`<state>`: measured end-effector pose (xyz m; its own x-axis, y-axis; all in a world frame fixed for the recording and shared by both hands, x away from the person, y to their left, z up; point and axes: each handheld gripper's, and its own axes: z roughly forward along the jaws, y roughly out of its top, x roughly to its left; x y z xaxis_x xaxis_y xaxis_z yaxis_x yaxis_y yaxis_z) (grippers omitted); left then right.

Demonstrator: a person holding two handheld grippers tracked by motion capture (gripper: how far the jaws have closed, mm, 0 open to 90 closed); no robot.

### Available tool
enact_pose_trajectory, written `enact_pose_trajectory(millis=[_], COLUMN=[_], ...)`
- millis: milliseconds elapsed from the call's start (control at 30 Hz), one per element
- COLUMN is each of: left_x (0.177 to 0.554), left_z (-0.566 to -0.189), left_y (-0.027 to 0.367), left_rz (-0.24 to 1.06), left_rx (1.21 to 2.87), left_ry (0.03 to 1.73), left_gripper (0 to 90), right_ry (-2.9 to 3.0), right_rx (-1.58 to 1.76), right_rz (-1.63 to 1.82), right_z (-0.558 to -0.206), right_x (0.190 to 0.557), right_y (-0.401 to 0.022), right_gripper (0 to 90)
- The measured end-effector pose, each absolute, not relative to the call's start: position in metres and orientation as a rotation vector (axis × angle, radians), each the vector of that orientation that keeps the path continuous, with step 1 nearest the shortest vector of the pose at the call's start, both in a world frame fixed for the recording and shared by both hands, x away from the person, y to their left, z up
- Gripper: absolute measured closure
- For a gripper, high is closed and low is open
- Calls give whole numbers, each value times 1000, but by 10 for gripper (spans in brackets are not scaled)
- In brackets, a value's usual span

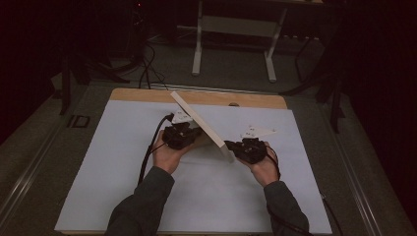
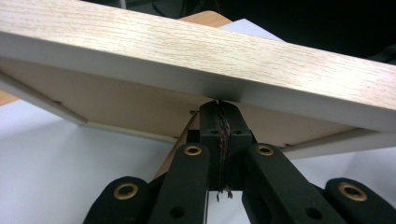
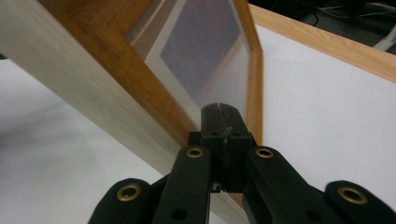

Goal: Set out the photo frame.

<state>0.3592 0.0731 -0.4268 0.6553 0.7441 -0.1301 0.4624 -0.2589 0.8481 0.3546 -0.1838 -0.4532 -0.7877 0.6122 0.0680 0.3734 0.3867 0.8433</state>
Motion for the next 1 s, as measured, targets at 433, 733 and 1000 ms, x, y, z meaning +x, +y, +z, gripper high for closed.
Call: enact_pose_trajectory(millis=[433, 733, 1000], left_x=[359, 358, 358], left_z=[-428, -430, -433], left_y=[70, 66, 67], left_rz=[364, 359, 333], left_rx=[1939, 1957, 1960], left_ry=[937, 927, 931], left_gripper=[900, 900, 900], right_ry=[2430, 2449, 2458], right_rx=[796, 757, 736], right_rz=[1352, 1359, 1358], right_z=[-451, -450, -449], right_x=[348, 345, 343], right_y=[-174, -169, -163], right_gripper=[899, 899, 899])
